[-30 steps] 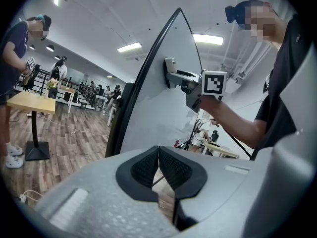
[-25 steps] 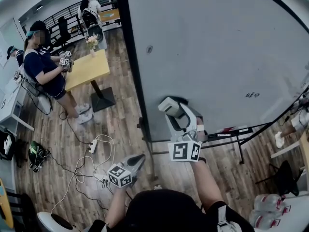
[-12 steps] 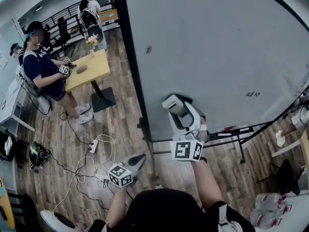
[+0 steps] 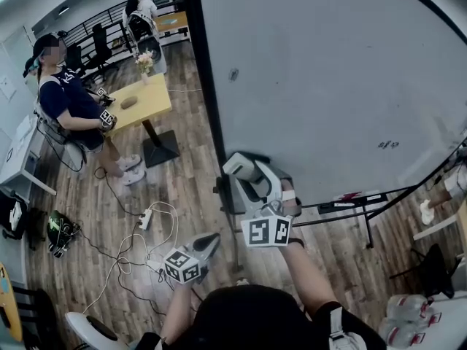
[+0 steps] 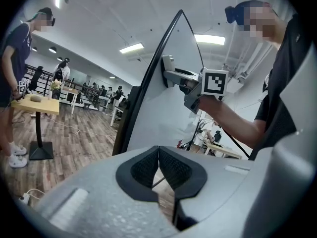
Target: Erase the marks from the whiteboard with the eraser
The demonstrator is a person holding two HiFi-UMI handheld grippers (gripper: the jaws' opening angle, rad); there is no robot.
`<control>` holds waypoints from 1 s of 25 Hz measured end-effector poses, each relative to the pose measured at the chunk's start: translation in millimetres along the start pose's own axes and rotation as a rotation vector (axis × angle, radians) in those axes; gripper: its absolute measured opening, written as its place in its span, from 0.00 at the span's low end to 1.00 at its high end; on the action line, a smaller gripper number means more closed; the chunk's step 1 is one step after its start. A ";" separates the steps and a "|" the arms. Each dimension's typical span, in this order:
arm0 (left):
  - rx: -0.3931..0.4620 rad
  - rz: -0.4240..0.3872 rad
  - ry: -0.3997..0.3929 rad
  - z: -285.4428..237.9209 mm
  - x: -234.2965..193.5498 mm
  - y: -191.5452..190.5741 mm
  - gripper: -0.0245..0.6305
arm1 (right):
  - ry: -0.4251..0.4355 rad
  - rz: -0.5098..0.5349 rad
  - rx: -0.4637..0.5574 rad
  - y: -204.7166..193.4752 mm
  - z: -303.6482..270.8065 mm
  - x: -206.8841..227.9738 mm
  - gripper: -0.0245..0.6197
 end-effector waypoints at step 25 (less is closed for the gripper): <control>0.011 0.000 -0.001 4.9 17.3 -2.3 0.06 | 0.244 -0.130 -0.020 -32.0 14.5 -53.2 0.44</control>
Point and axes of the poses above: the fingertips, and each gripper's own axes: z backward along the fingers, x to its right, y out of its top, the point moved 4 cm from there along z, backward along the fingers, and after that the axes turned 9 degrees about y, right-handed, at the moved point
